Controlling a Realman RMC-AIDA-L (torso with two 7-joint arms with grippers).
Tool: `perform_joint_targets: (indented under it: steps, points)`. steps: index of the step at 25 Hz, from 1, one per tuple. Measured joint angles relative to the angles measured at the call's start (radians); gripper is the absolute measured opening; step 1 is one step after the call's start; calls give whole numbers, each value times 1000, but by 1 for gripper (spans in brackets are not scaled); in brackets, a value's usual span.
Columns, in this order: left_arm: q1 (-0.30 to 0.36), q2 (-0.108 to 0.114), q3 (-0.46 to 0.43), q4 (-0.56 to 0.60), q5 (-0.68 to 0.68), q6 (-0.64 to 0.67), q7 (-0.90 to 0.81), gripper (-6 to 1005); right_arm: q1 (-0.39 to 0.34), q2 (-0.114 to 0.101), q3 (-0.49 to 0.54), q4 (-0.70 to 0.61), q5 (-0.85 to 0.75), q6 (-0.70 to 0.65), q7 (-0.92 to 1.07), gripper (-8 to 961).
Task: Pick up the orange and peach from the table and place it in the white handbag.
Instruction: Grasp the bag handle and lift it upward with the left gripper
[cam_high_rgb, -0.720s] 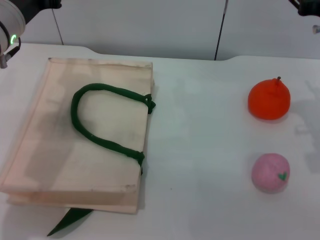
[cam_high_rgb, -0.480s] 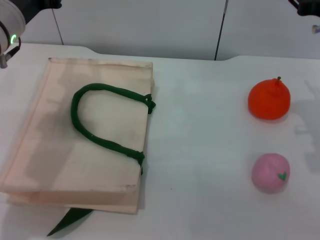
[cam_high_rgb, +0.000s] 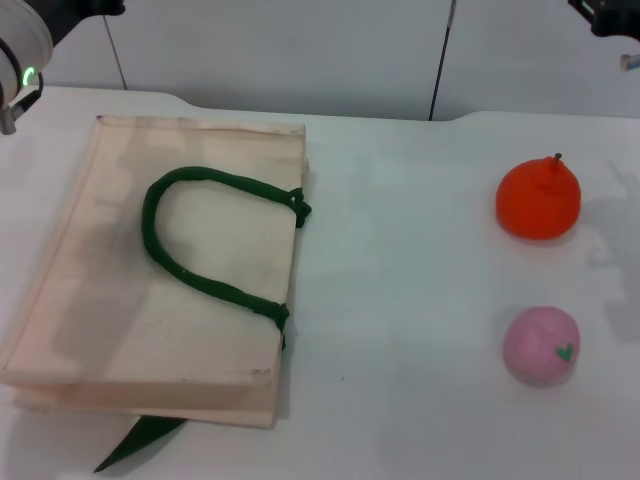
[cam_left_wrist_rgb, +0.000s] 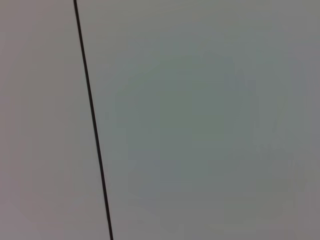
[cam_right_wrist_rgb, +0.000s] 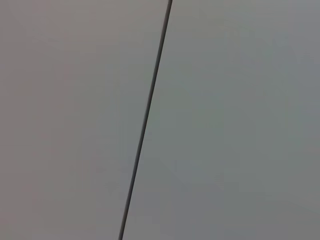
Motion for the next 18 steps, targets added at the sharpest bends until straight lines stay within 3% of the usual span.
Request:
perform_joint_targets:
  steps: [9, 18]
  points:
    - [-4, 1, -7, 12, -2, -46, -2, 373, 6, 0, 0, 20, 0, 0, 0, 726]
    - [-17, 4, -151, 232, -4, -500, -12, 372, 14, 0, 1, 47, 3, 0, 0, 726]
